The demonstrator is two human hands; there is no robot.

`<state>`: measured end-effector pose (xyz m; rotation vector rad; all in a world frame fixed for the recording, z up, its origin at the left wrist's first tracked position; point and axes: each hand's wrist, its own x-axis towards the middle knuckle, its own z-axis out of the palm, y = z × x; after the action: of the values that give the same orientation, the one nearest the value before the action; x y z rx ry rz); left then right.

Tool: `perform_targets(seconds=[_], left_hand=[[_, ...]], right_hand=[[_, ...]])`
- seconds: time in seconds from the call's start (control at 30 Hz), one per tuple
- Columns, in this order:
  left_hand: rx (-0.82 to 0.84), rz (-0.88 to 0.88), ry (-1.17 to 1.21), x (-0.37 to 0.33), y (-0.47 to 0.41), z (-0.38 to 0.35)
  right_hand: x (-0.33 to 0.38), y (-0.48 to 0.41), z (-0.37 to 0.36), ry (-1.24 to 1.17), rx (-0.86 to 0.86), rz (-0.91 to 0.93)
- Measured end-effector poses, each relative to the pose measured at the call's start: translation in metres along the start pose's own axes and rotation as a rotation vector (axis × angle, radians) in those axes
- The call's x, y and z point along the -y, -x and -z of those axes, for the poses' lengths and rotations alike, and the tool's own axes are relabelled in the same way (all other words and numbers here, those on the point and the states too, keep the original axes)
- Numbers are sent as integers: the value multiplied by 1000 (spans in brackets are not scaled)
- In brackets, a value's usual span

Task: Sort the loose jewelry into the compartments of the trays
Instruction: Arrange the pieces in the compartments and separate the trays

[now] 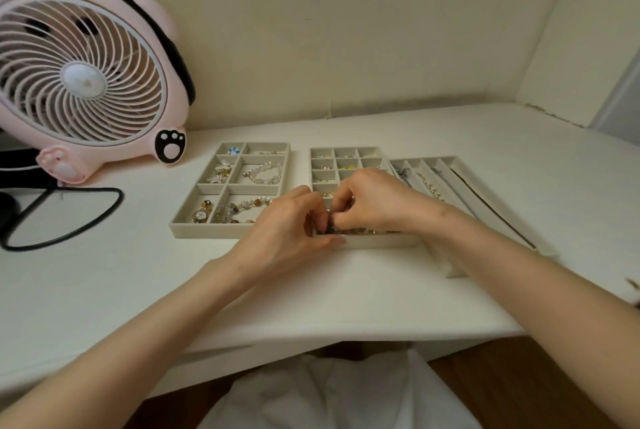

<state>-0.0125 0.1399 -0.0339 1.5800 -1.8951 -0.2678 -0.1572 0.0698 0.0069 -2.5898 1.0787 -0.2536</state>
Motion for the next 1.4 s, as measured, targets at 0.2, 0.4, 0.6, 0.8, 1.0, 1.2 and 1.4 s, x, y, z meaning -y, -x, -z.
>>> perform_targets(seconds=[0.2, 0.4, 0.6, 0.8, 1.0, 1.2, 1.4], left_hand=[[25, 0, -138, -2, -19, 24], [319, 34, -489, -23, -37, 26], [368, 68, -631, -33, -41, 20], [321, 72, -563, -26, -39, 14], [23, 97, -130, -17, -41, 25], [5, 289, 413, -22, -38, 28], [42, 340, 514, -16, -37, 31]], right_hand=[[-5, 0, 12, -395, -86, -160], [-6, 0, 15, -618, -67, -246], [-9, -2, 13, -705, -89, -269], [-13, -2, 11, -806, -122, -255], [-15, -1, 11, -874, -162, -225], [-16, -3, 9, -872, -162, -180], [-16, -2, 7, -833, -163, -175]])
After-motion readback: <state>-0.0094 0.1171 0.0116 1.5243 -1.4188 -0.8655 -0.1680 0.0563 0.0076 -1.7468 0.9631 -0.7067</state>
